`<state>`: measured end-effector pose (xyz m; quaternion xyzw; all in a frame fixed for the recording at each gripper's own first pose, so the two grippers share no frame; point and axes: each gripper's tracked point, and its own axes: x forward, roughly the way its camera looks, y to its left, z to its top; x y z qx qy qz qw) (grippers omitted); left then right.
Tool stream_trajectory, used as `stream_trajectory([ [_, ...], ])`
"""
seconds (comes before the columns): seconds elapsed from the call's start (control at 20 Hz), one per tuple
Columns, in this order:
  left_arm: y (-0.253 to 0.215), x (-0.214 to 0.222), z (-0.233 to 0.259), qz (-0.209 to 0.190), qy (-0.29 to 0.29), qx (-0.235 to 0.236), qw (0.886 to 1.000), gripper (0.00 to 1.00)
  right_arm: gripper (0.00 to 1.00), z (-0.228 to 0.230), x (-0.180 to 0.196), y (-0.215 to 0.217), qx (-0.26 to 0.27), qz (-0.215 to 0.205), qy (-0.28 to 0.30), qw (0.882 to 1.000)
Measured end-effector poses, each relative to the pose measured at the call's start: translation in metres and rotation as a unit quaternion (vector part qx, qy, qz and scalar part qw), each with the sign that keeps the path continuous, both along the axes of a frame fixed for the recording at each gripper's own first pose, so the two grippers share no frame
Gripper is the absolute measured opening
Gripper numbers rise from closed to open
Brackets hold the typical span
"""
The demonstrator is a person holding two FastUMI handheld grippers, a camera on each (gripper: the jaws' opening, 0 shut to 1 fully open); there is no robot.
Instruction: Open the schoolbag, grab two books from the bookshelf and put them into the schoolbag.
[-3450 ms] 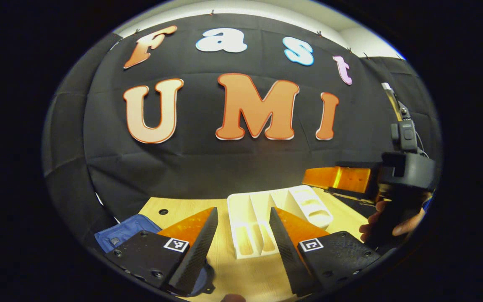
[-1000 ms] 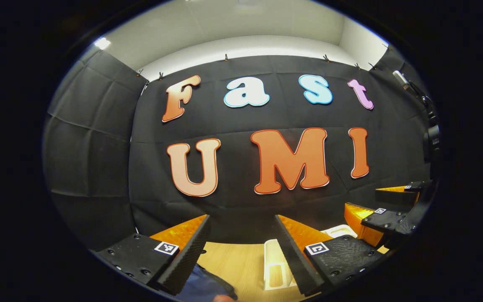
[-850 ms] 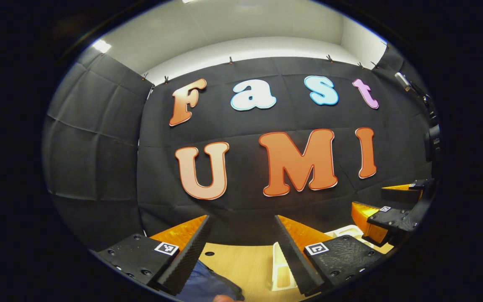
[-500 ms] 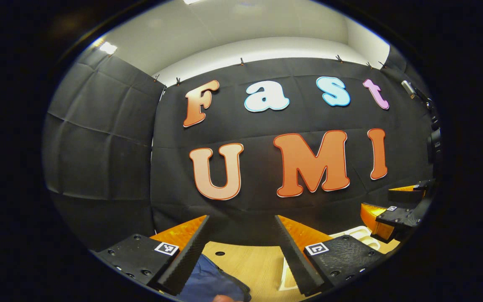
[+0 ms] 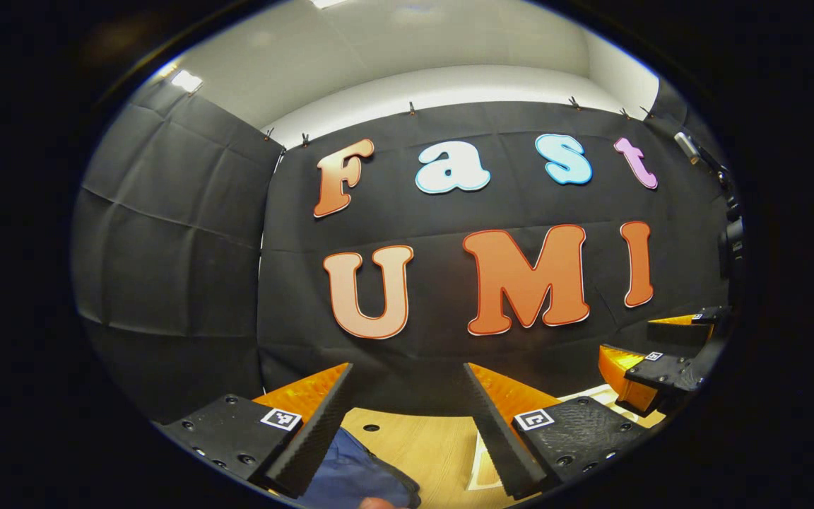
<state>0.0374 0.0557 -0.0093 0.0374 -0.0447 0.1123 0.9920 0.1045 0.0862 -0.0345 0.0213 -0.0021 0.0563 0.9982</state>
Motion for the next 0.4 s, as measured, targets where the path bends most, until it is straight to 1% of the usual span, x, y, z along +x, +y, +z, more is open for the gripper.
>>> stream_trajectory([
  [0.4, -0.0037, 0.0021, -0.0083, -0.015, 0.008, -0.006, 1.000, 0.93, 0.94, -0.0024, -0.0062, -0.0021, -0.013, -0.009, 0.000, 1.000],
])
